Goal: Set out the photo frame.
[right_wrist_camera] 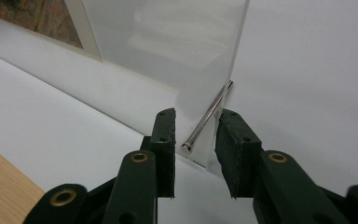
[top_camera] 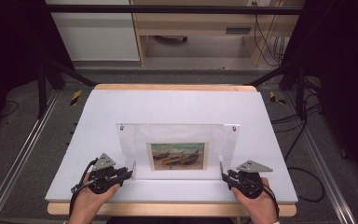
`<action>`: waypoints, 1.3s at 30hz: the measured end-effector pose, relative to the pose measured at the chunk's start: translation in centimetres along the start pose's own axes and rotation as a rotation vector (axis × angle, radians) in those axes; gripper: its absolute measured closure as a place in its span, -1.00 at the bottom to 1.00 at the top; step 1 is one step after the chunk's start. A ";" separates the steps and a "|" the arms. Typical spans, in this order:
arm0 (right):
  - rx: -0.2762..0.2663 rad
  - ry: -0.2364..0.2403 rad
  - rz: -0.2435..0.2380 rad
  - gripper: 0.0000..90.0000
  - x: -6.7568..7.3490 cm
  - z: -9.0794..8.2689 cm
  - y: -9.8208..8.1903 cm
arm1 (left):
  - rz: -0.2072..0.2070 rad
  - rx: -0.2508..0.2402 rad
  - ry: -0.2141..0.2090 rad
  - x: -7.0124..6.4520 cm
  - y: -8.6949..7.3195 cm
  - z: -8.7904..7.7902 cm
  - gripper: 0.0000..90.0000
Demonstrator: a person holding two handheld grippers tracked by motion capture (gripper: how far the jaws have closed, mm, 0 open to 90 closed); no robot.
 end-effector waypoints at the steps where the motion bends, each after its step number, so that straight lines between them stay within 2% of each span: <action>1: -0.001 -0.001 0.000 0.52 0.0 0.0 0.0 | 0.003 0.000 0.001 0.0 0.0 0.0 0.60; 11: -0.003 -0.002 -0.013 0.50 0.0 0.0 0.1 | 0.012 -0.001 0.003 -0.1 0.1 0.0 0.59; 14: -0.006 0.003 -0.008 0.45 0.1 0.0 0.1 | 0.010 -0.008 -0.001 -0.1 0.2 0.0 0.50; 15: -0.019 0.001 -0.023 0.35 0.1 0.0 0.3 | 0.006 -0.015 -0.009 -0.2 0.3 0.0 0.43; 16: -0.019 0.001 -0.023 0.35 0.1 0.0 0.3 | 0.006 -0.015 -0.009 -0.2 0.3 0.0 0.36; 17: -0.024 -0.011 -0.035 0.20 0.1 0.0 0.5 | 0.009 -0.020 -0.003 -0.2 0.3 0.0 0.28; 20: -0.028 -0.019 -0.041 0.11 0.1 0.0 0.6 | 0.017 -0.025 0.002 -0.2 0.4 0.0 0.12; 21: -0.030 -0.022 -0.043 0.05 0.1 0.0 0.7 | 0.017 -0.030 0.000 -0.3 0.5 0.0 0.12; 22: -0.032 -0.027 -0.047 -0.01 0.0 0.0 0.7 | 0.017 -0.040 -0.003 -0.4 0.6 0.0 0.04; 24: -0.034 -0.031 -0.049 -0.05 0.0 -0.1 0.8 | 0.017 -0.045 -0.002 -0.4 0.6 0.1 -0.02; 25: -0.036 -0.036 -0.054 -0.14 -0.1 -0.1 0.8 | 0.026 -0.051 -0.002 -0.5 0.7 0.0 -0.05; 28: -0.033 -0.040 -0.054 -0.21 -0.1 -0.1 0.9 | 0.031 -0.059 -0.003 -0.5 0.8 0.0 -0.11; 30: -0.031 -0.045 -0.074 -0.33 -0.2 0.0 1.0 | 0.035 -0.071 -0.002 -0.6 1.0 0.0 -0.17; 33: -0.028 -0.047 -0.069 -0.41 -0.1 0.0 1.0 | 0.040 -0.076 -0.002 -0.6 1.1 0.0 -0.23; 34: -0.028 -0.060 -0.085 -0.49 -0.2 0.0 1.1 | 0.040 -0.077 -0.003 -0.6 1.1 0.0 -0.30; 39: -0.035 -0.076 -0.110 -0.63 -0.4 -0.1 1.4 | 0.041 -0.085 0.002 -0.7 1.3 0.0 -0.53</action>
Point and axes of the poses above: each handheld gripper's, and its own axes: z roughly forward along the jaws, y roughly out of its top, x roughly to its left, the point moved 8 cm from there along z, roughly forward along the jaws, and after that the axes turned 11 degrees about y, right-handed, at the moved point
